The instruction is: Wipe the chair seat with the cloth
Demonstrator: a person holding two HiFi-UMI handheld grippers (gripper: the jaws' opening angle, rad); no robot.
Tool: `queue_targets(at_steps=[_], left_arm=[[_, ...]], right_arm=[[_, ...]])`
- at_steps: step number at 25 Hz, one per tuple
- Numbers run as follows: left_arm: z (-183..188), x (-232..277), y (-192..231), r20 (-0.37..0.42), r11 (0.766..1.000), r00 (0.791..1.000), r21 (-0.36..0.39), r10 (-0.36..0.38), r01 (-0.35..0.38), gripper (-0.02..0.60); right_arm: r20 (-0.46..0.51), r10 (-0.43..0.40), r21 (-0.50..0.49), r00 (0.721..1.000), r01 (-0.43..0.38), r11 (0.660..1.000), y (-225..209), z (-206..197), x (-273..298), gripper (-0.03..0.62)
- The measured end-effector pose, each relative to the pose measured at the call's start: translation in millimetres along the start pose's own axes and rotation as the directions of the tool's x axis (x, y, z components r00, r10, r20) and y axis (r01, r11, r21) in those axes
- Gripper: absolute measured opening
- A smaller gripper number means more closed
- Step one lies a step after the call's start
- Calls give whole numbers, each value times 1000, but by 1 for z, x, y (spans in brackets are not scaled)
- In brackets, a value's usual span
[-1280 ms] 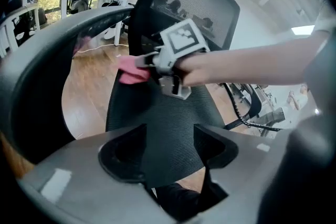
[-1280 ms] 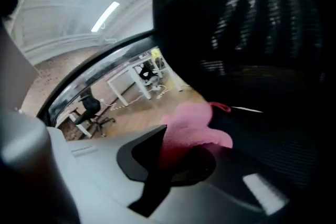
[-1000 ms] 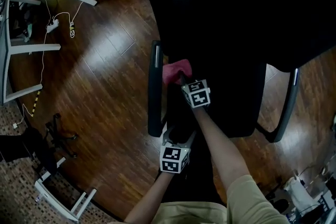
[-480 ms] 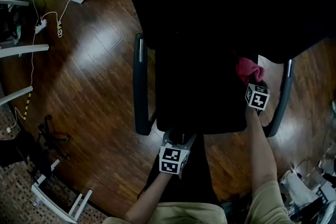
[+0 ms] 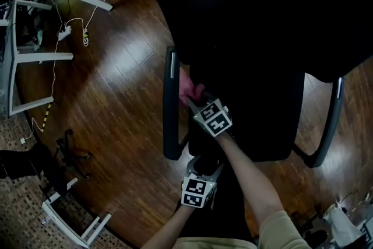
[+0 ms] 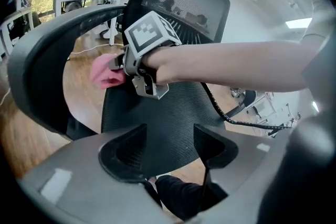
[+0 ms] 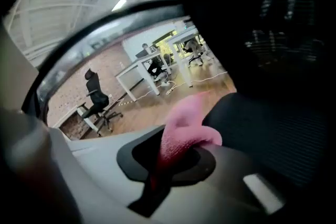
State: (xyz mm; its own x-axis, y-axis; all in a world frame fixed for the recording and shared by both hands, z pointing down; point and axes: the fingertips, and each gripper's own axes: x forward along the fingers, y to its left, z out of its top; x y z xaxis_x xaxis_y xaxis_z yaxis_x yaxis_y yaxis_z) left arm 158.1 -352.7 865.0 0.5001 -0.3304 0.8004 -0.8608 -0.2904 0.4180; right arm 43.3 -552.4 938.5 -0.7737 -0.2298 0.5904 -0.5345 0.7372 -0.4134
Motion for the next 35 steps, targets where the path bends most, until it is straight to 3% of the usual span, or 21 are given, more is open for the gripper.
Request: queue_targets(at_steps=[3, 6, 8, 10, 11, 13, 15, 17, 18, 19, 20, 21, 23, 24, 25, 27, 30, 33, 35], left_arm=[[-6, -4, 4, 12, 999, 1000, -41, 15, -15, 275], [-5, -3, 2, 28, 998, 1000, -63, 11, -9, 275], [-3, 5, 0, 37, 997, 999, -76, 0, 3, 275], [-1, 12, -8, 41, 996, 999, -82, -18, 22, 275], [0, 15, -13, 43, 996, 999, -81, -28, 31, 275], [3, 19, -18, 48, 996, 998, -77, -41, 45, 275], [3, 22, -18, 52, 995, 998, -83, -46, 50, 275], [-1, 25, -18, 43, 995, 998, -86, -47, 50, 275], [-3, 25, -18, 38, 995, 998, -86, -47, 50, 275], [-5, 25, -18, 34, 995, 998, -85, -46, 48, 275], [-7, 24, -16, 32, 995, 999, -84, -43, 45, 275], [-9, 23, -13, 29, 996, 999, -84, -37, 40, 275], [-13, 19, -5, 24, 996, 999, -89, -23, 25, 275], [-16, 18, -2, 20, 996, 1000, -92, -16, 18, 275], [-18, 16, 0, 17, 996, 1000, -94, -10, 12, 275], [-22, 13, 1, 13, 996, 1000, -95, -4, 5, 275], [-23, 8, 2, 18, 996, 1000, -94, 2, -1, 275], [-25, 6, 2, 21, 996, 1000, -94, 5, -3, 275], [-27, 7, 0, 18, 995, 1000, -96, 0, 2, 275]], right_arm=[[-88, -74, -119, 993, 63, 991, -12, -24, -7, 14], [-108, -173, -115, 979, 160, 980, -61, -46, -61, 14], [-149, -280, -139, 948, 260, 956, -104, -66, -107, 14], [-201, -412, -114, 889, 396, 911, -152, -95, -168, 14], [-231, -482, -80, 845, 478, 875, -175, -110, -202, 14], [-300, -615, -22, 729, 639, 769, -213, -137, -262, 14], [-360, -694, 0, 624, 744, 668, -232, -156, -298, 14], [-388, -721, 3, 575, 783, 622, -235, -165, -306, 14], [-385, -719, 23, 579, 785, 619, -232, -164, -303, 14], [-364, -704, 63, 610, 770, 635, -224, -159, -292, 14], [-320, -671, 114, 669, 730, 674, -210, -146, -274, 14], [-257, -614, 163, 746, 660, 733, -190, -128, -247, 14], [-121, -429, 212, 895, 445, 870, -135, -86, -180, 14], [-65, -319, 211, 946, 325, 922, -103, -66, -146, 14], [-23, -214, 198, 977, 214, 956, -72, -49, -116, 14], [11, -51, 152, 999, 49, 987, -21, -24, -67, 14], [-61, 72, 41, 995, -70, 997, 25, -20, -18, 14], [-148, 31, -32, 988, -36, 999, 20, -40, -12, 14], [-155, -72, -18, 985, 70, 997, -7, -51, -40, 14]])
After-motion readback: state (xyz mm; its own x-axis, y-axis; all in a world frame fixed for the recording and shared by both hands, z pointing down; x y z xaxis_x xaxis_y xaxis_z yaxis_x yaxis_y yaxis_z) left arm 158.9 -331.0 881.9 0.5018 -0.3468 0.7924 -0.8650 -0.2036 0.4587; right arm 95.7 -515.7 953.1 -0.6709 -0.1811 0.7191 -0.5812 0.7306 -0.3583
